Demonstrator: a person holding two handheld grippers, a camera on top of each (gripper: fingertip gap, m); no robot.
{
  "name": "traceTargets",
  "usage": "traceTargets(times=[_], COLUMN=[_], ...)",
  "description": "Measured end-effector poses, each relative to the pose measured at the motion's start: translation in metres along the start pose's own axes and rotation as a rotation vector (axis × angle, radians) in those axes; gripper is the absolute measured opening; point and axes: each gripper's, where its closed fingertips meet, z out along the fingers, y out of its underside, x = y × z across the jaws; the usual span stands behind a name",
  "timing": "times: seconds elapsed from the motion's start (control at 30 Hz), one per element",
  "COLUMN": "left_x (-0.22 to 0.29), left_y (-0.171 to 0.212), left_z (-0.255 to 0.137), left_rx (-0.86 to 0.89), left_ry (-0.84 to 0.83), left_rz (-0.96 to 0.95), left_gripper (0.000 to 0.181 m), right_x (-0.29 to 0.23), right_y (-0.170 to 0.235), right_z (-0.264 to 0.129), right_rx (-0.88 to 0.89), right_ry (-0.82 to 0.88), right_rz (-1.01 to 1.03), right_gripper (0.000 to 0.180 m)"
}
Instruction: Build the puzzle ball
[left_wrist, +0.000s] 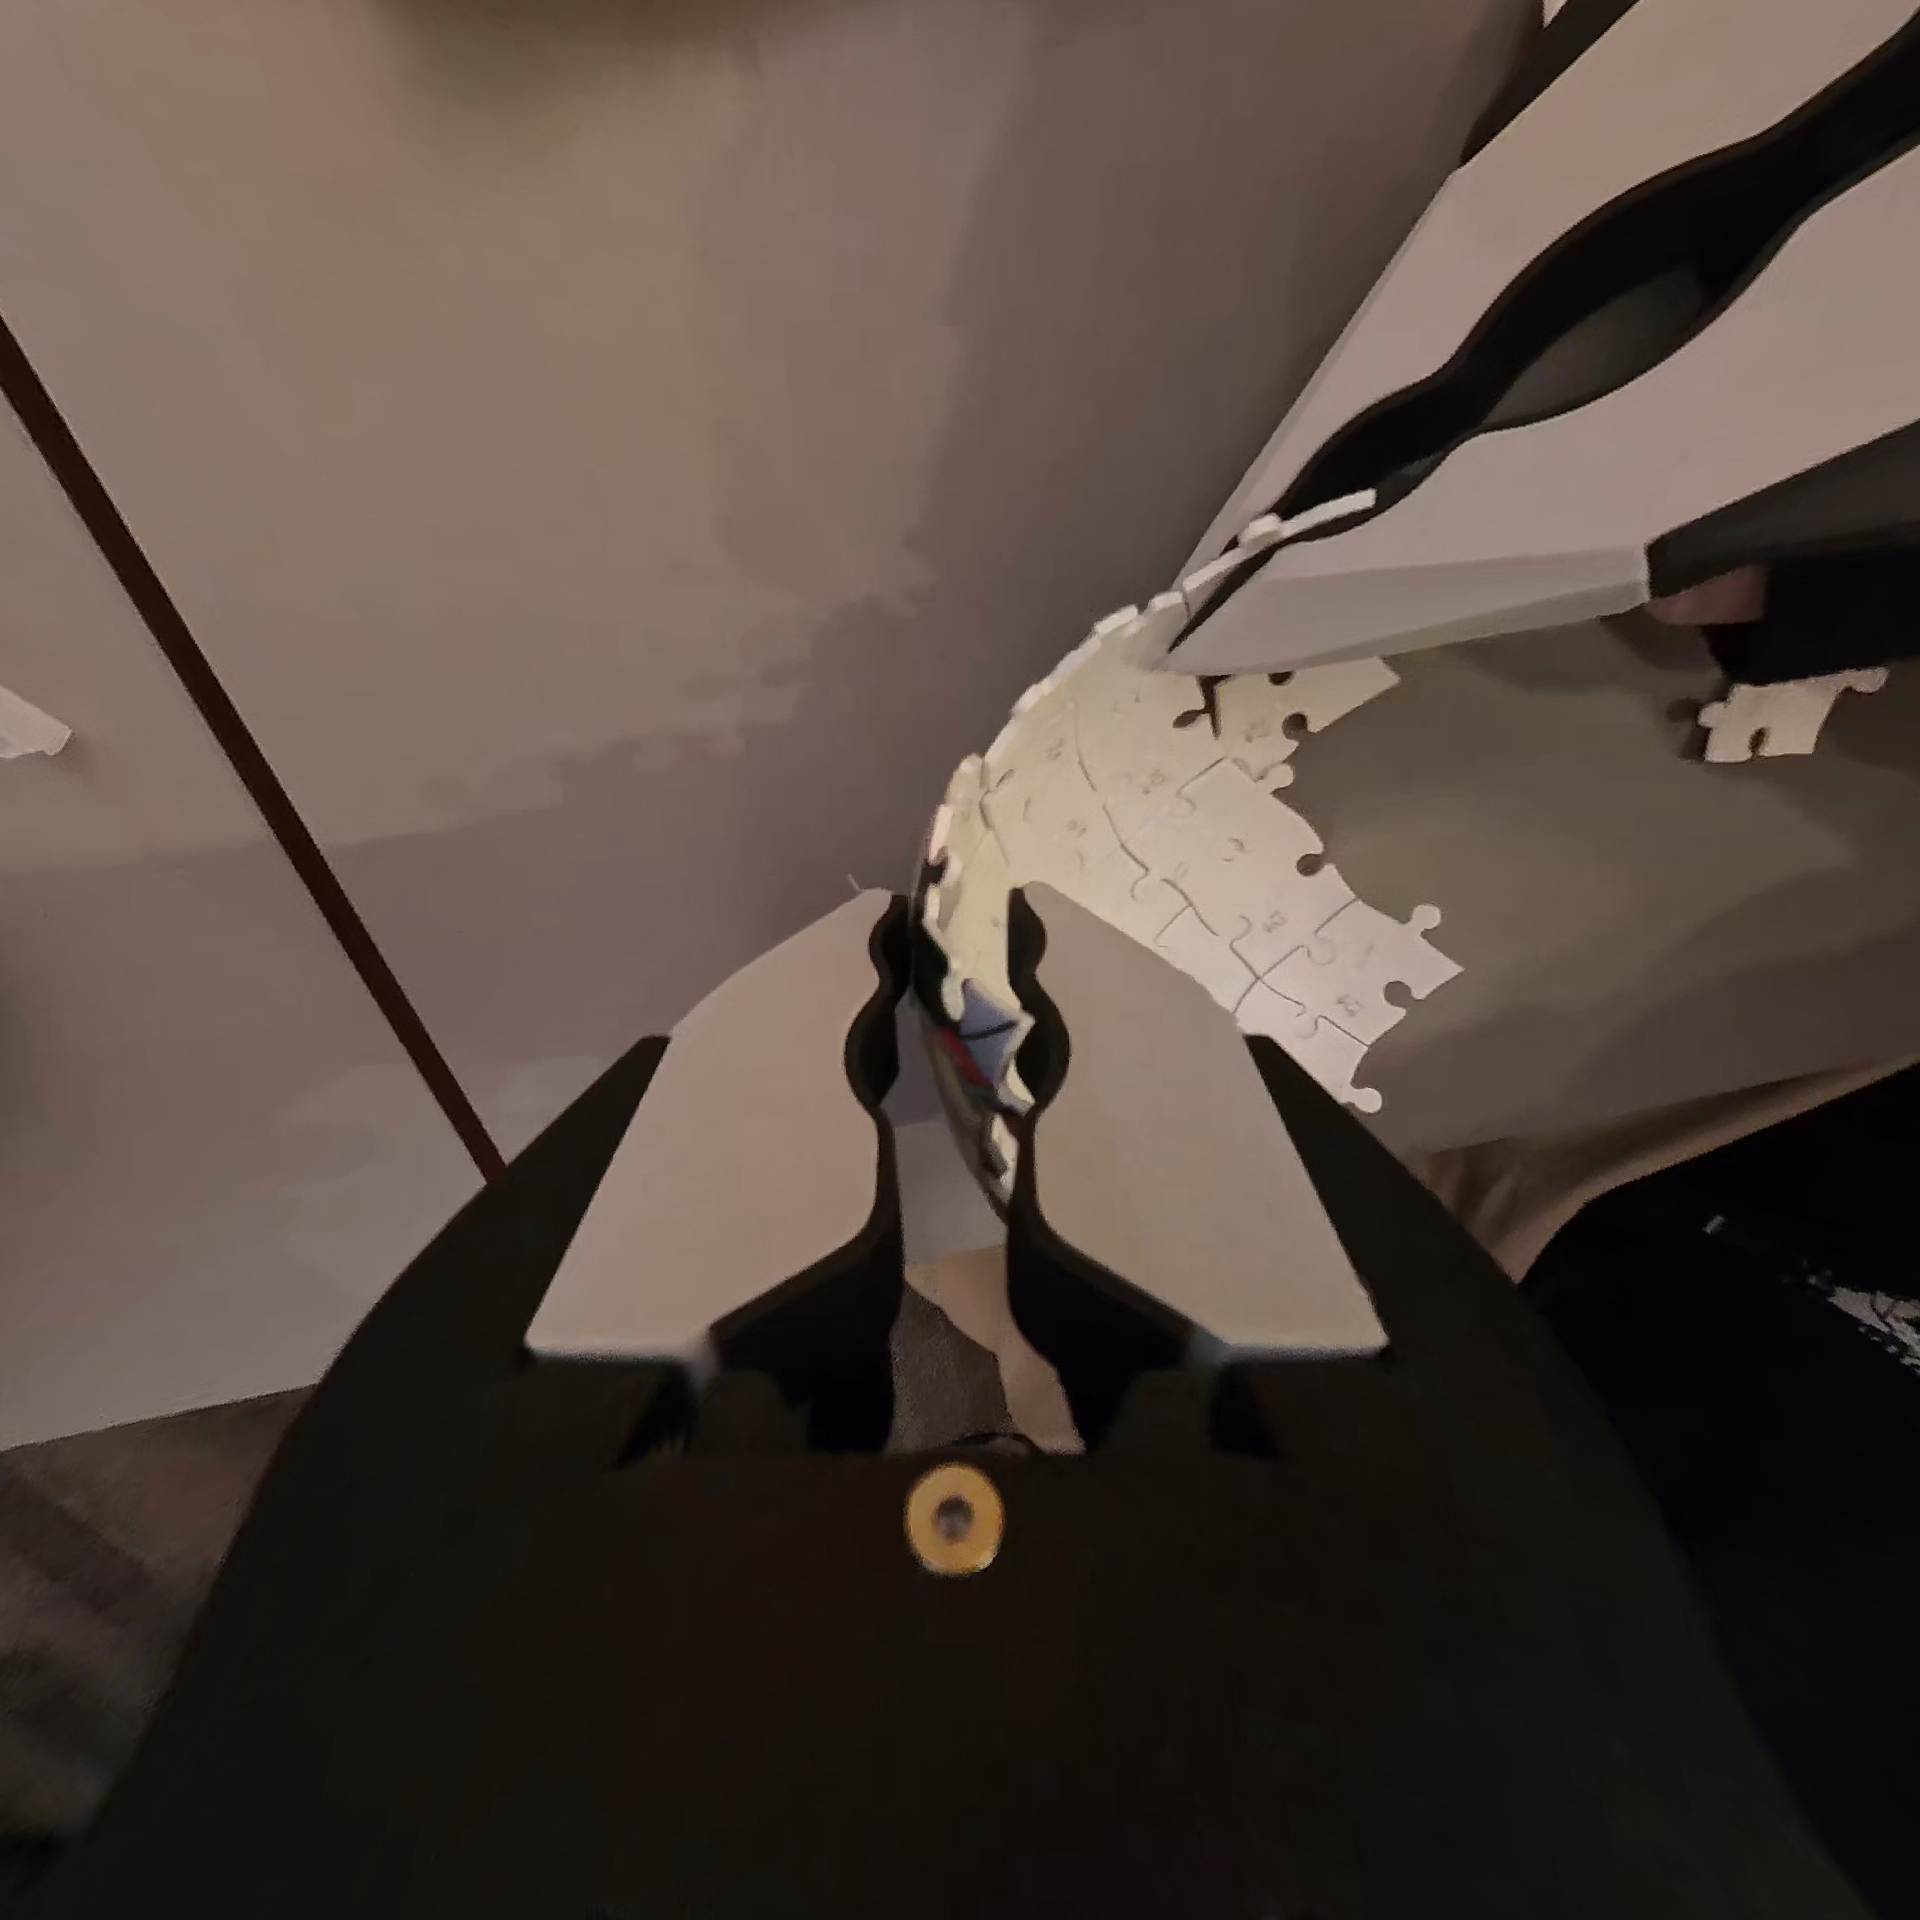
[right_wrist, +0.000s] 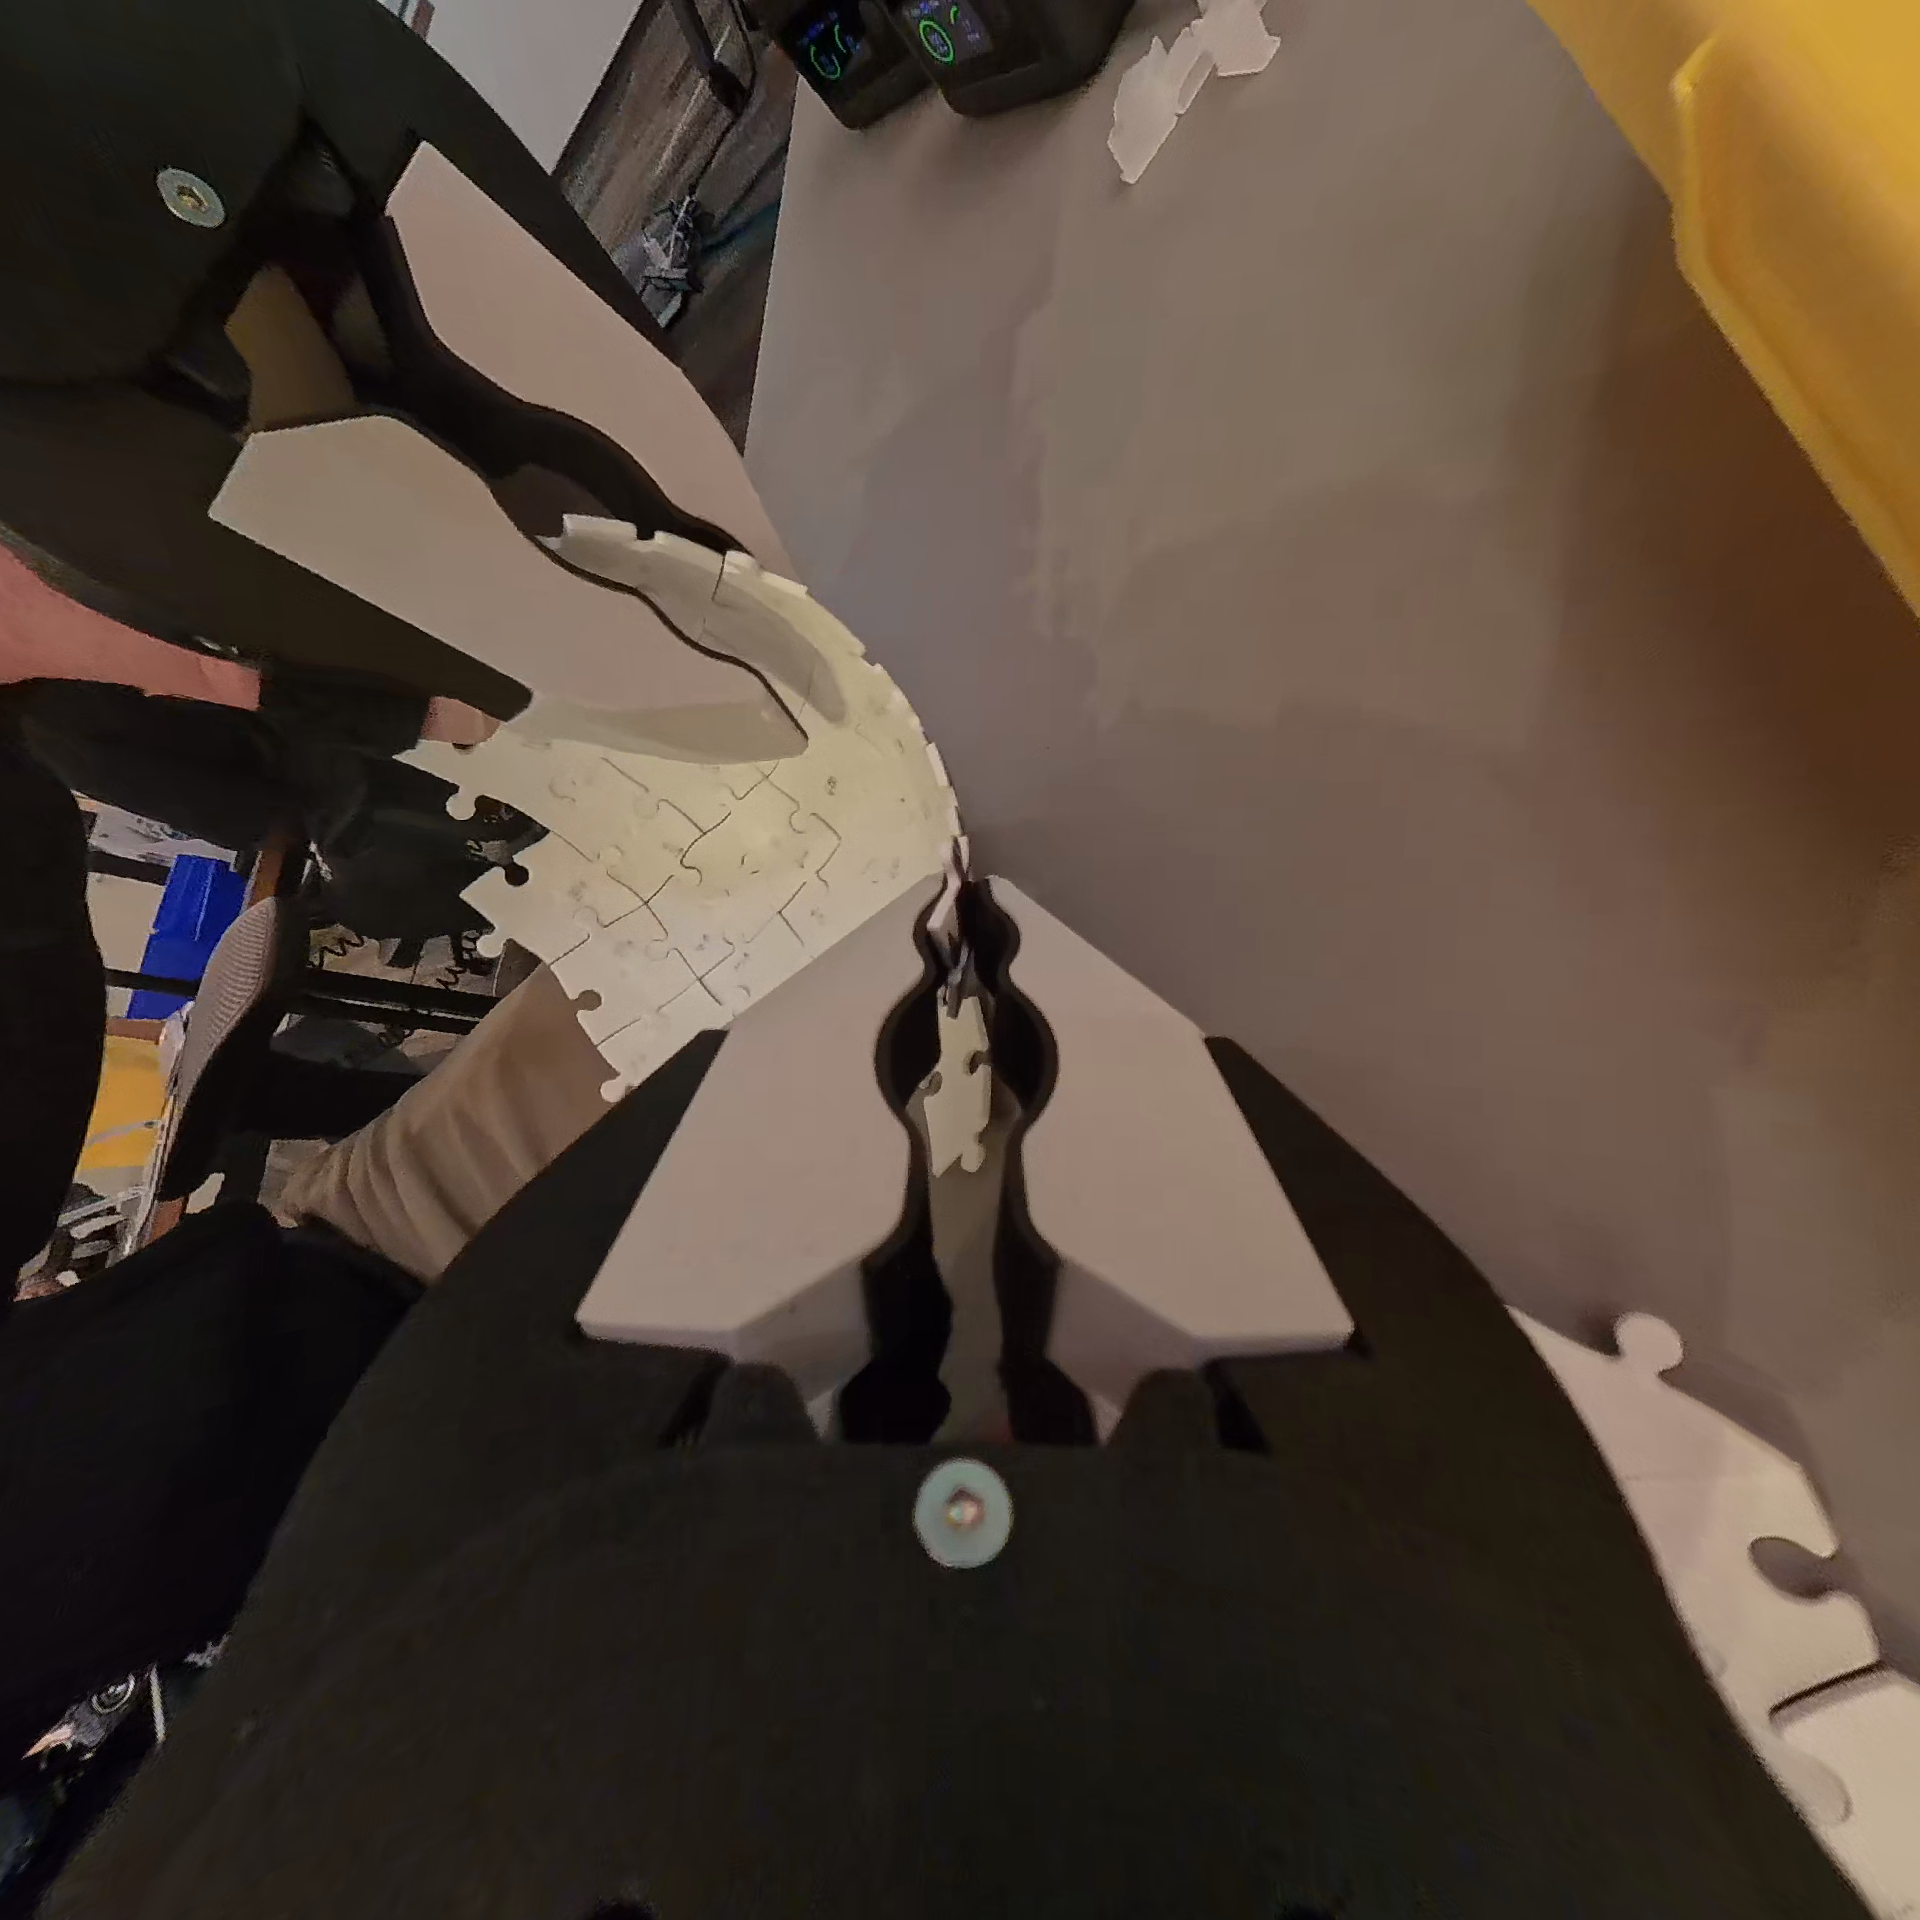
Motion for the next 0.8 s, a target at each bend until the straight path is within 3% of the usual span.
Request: traceTargets(times=[0.03, 0.5, 0.8], left_x=[0.0, 0.02, 0.015], left_y=[0.0, -0.004, -0.001], left_z=[0.0, -0.026, -0.073], left_rx=[0.004, 0.222, 0.42], left_ry=[0.007, 0.142, 0.211], left_rz=[-0.001, -0.01, 0.052], left_gripper=[0.018, 0.053, 0.065], right_x=[0.0, -0.001, -0.005], right_y=[0.0, -0.005, -0.01], right_z=[0.0, -0.005, -0.013], right_rx=[0.001, 0.052, 0.109], right_ry=[-0.003, 0.009, 0.001], right_rz=[0.001, -0.016, -0.07], right_gripper=[0.0, 0.0, 0.0])
